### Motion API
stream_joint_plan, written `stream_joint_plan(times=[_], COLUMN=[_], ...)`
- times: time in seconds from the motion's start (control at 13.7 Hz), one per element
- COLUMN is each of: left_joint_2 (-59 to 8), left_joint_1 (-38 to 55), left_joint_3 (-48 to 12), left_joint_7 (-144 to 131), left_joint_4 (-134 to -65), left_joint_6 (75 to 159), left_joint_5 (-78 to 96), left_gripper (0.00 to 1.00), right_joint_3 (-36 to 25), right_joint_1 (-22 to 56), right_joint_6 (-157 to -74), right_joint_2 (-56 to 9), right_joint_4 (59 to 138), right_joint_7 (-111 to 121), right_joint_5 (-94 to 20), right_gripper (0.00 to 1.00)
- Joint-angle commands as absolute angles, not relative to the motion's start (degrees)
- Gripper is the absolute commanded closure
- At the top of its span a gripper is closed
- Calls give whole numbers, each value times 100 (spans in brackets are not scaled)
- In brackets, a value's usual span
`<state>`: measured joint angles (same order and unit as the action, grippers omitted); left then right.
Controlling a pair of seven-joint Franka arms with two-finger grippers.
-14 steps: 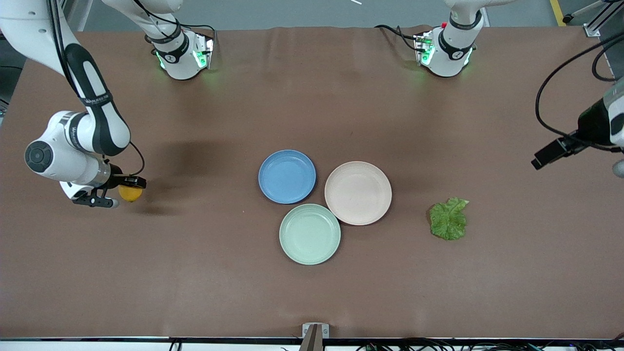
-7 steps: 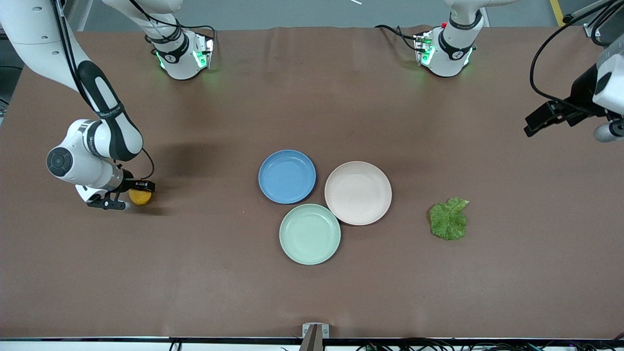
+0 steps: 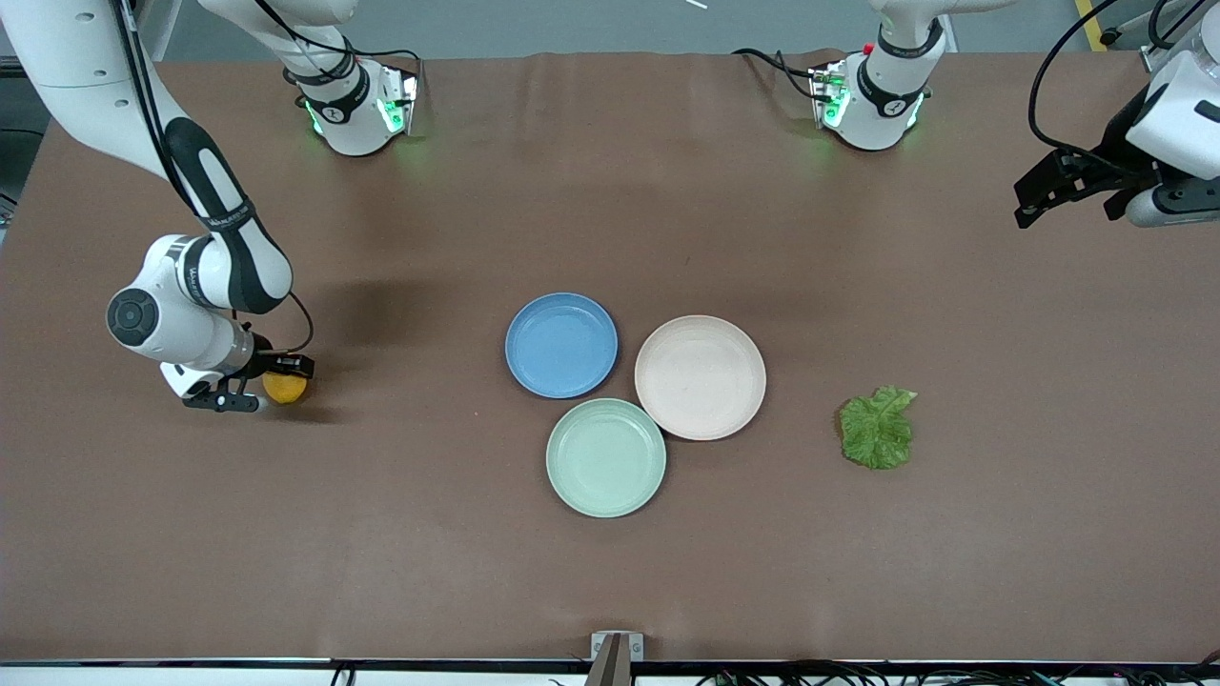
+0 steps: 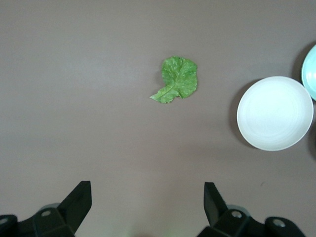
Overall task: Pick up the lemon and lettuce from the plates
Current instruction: 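Release the lemon and lettuce on the table and raise both grippers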
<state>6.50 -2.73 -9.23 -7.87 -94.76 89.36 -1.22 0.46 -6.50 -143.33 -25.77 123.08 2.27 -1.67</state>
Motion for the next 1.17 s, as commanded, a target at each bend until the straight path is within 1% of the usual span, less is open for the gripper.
stream_joint_plan(times=[0.0, 0.07, 0.22, 0.29, 0.58, 0.66, 0.8, 0.88, 1.09], left_joint_2=[677, 677, 616, 598, 615, 607, 606, 606, 476], left_joint_1=[-255, -255, -246, -246, -255, -255, -255, -255, -272], left_joint_3=[-835, -835, -835, -835, -835, -835, -835, -835, -835], left_joint_7=[-510, -510, -510, -510, -519, -519, -510, -518, -501], left_joint_4=[-9554, -9554, -9528, -9519, -9536, -9527, -9510, -9501, -9379], left_joint_6=[9018, 9018, 9026, 9052, 9062, 9062, 9070, 9062, 9062], left_joint_5=[-114, -114, -114, -114, -106, -105, -114, -114, -114], left_gripper=[0, 0, 0, 0, 0, 0, 0, 0, 0], right_joint_3=[53, 53, 53, 44, 61, 70, 97, 97, 105], right_joint_1=[-677, -703, -703, -712, -712, -695, -686, -686, -677], right_joint_6=[-13882, -13417, -12118, -11615, -9988, -9593, -8732, -8467, -8394], right_joint_2=[-2049, -1900, -1488, -1277, -319, -203, -202, -211, -211], right_joint_4=[12332, 12114, 11517, 11270, 10365, 10014, 9172, 8854, 8439], right_joint_7=[114, 114, 114, 114, 167, 158, 114, 114, 123], right_joint_5=[-114, -106, -88, -88, -70, -70, -70, -70, -79], right_gripper=[0, 0, 0, 0, 0, 0, 0, 0, 0])
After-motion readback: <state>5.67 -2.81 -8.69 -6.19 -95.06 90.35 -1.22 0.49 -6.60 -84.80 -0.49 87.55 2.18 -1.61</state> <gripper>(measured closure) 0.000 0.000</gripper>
